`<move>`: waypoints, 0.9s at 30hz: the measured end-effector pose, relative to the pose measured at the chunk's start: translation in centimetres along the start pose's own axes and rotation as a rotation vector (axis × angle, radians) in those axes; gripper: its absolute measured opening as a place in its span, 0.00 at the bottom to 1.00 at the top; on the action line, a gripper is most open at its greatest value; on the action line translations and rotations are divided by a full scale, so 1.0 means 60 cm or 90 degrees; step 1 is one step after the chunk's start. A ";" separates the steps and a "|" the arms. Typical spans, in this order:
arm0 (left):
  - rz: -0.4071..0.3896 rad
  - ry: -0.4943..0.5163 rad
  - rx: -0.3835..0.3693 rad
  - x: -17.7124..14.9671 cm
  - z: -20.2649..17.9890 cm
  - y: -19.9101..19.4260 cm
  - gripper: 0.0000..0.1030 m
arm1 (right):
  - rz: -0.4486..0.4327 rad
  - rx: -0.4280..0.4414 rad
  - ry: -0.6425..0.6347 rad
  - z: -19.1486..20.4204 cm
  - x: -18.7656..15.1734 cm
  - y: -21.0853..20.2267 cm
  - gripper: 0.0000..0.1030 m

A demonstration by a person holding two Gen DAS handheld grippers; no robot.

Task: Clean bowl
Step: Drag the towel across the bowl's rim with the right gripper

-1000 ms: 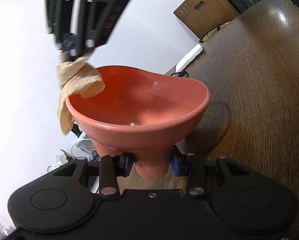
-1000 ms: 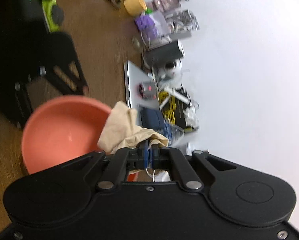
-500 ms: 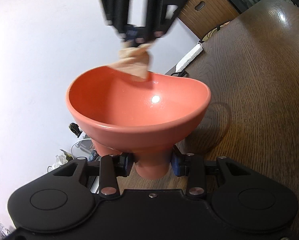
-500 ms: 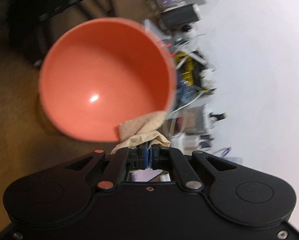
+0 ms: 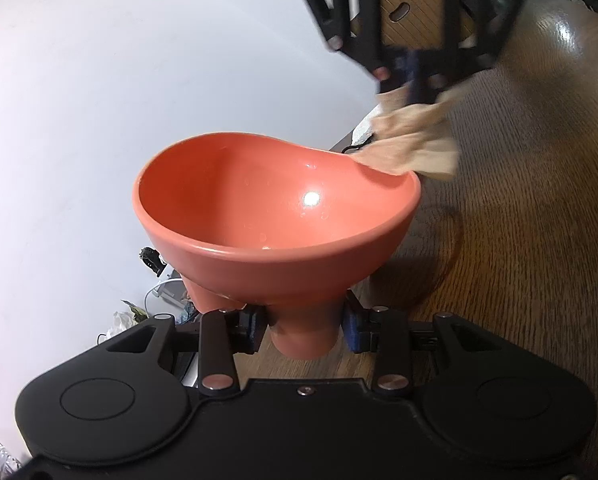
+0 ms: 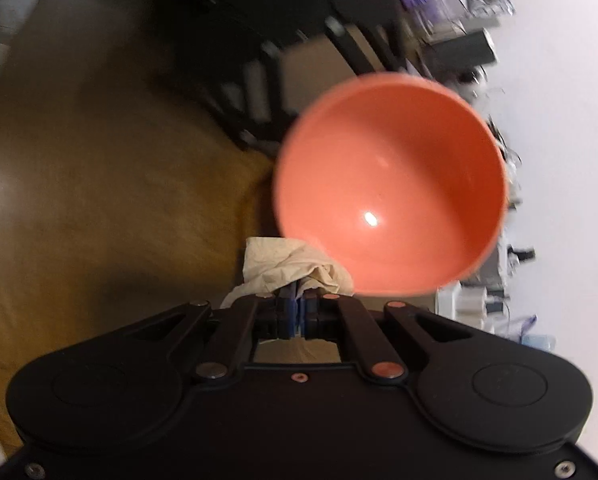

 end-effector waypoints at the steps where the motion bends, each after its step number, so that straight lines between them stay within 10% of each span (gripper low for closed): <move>1: 0.000 0.000 0.000 0.000 0.000 0.000 0.36 | -0.013 0.007 0.000 0.003 0.009 -0.008 0.00; 14: 0.003 -0.005 -0.005 -0.002 0.003 0.004 0.36 | -0.150 -0.107 0.004 -0.075 0.103 -0.069 0.00; 27: 0.005 -0.009 -0.009 -0.008 0.004 -0.001 0.36 | -0.074 -0.196 0.041 -0.158 0.033 -0.021 0.00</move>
Point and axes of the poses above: each gripper's, at about its wrist camera, not at the fingertips, and y roughly the way its jaws point, z to its left, x to its top, the point moved 2 cm from there along y, roughly the way its jaws point, and after that the axes turned 8 degrees about -y, right-handed, at the moved point
